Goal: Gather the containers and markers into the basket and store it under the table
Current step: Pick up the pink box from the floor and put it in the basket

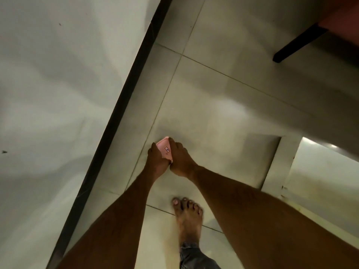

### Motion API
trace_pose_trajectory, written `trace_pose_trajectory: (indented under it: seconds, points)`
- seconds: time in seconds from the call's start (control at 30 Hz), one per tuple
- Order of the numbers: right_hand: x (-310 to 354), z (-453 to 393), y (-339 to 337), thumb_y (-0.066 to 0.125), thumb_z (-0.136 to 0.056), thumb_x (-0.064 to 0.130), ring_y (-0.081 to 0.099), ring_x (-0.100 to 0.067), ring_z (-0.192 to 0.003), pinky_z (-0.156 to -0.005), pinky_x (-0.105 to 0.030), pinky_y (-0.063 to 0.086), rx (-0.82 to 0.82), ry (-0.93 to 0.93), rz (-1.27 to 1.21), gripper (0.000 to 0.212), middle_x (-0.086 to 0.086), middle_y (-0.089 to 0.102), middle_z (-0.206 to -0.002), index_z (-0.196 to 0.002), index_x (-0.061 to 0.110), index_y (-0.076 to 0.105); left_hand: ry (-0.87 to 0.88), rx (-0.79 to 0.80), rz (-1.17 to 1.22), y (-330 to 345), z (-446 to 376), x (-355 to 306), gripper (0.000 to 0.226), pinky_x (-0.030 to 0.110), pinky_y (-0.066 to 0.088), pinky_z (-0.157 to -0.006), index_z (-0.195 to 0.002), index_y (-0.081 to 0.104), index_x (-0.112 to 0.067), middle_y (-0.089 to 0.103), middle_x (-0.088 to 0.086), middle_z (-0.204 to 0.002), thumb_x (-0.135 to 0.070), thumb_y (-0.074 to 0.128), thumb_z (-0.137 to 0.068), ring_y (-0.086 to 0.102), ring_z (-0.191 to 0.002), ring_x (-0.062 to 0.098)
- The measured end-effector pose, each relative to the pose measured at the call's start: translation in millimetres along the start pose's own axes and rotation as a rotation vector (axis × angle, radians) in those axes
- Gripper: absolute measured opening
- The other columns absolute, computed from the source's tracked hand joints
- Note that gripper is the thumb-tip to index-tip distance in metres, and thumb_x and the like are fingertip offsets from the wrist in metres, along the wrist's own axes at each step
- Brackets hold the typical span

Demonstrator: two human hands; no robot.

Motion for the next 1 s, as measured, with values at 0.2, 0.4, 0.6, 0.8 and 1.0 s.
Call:
trace_pose_trajectory:
  seconds: [0.2, 0.4, 0.6, 0.8, 1.0]
  points:
    - [-3, 11, -3, 0.066, -0.093, 0.003, 0.051, -0.042, -0.129, -0.107, -0.048, 0.048, -0.072, 0.005, -0.037, 0.085, -0.022, 0.048, -0.145, -0.163, 0.012, 0.019, -0.002, -0.044, 0.099, 8, 21, -16, 0.07, 0.05, 0.059, -0.091, -0.149, 0.038, -0.001, 0.051, 0.027, -0.14, 0.009, 0.065, -0.085, 0.059, -0.122, 0.041]
    - [5, 75, -26, 0.064, -0.089, -0.001, 0.054, -0.036, -0.125, -0.103, -0.043, 0.049, -0.177, -0.013, -0.116, 0.082, -0.016, 0.053, -0.14, -0.16, 0.014, 0.027, -0.023, -0.029, 0.181, 4, 80, -45, 0.065, 0.055, 0.06, -0.09, -0.144, 0.043, -0.002, 0.054, 0.027, -0.134, 0.011, 0.061, -0.083, 0.062, -0.118, 0.041]
    - [15, 180, -86, 0.068, -0.094, 0.012, 0.045, -0.031, -0.129, -0.106, -0.034, 0.042, -0.366, -0.004, -0.191, 0.082, -0.012, 0.045, -0.148, -0.162, 0.012, 0.023, 0.078, -0.039, 0.198, 7, 191, -120, 0.058, 0.053, 0.061, -0.091, -0.141, 0.048, -0.01, 0.059, 0.021, -0.13, -0.001, 0.066, -0.087, 0.065, -0.114, 0.036]
    - [-1, 267, -121, 0.075, -0.09, 0.011, 0.039, -0.026, -0.134, -0.106, -0.028, 0.041, -0.551, 0.011, -0.212, 0.089, -0.005, 0.043, -0.149, -0.163, 0.019, 0.024, 0.174, -0.117, 0.202, 28, 276, -167, 0.041, 0.009, 0.052, -0.05, -0.113, 0.053, -0.016, 0.065, 0.002, -0.102, 0.01, 0.065, -0.083, 0.066, -0.093, 0.021]
    - [-37, 349, -128, 0.075, -0.087, 0.007, 0.042, -0.024, -0.132, -0.108, -0.028, 0.042, -0.737, 0.017, -0.186, 0.086, -0.005, 0.048, -0.148, -0.16, 0.019, 0.031, 0.305, -0.128, 0.105, 66, 346, -177, 0.041, 0.01, 0.045, -0.058, -0.124, 0.056, -0.008, 0.063, 0.006, -0.112, 0.007, 0.065, -0.088, 0.063, -0.099, 0.021]
Point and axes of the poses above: each hand's wrist, its own z-axis away from the middle knuckle, its own y-axis out of the palm, x = y × z, the point moved 1 cm from there along -z, towards the middle knuckle
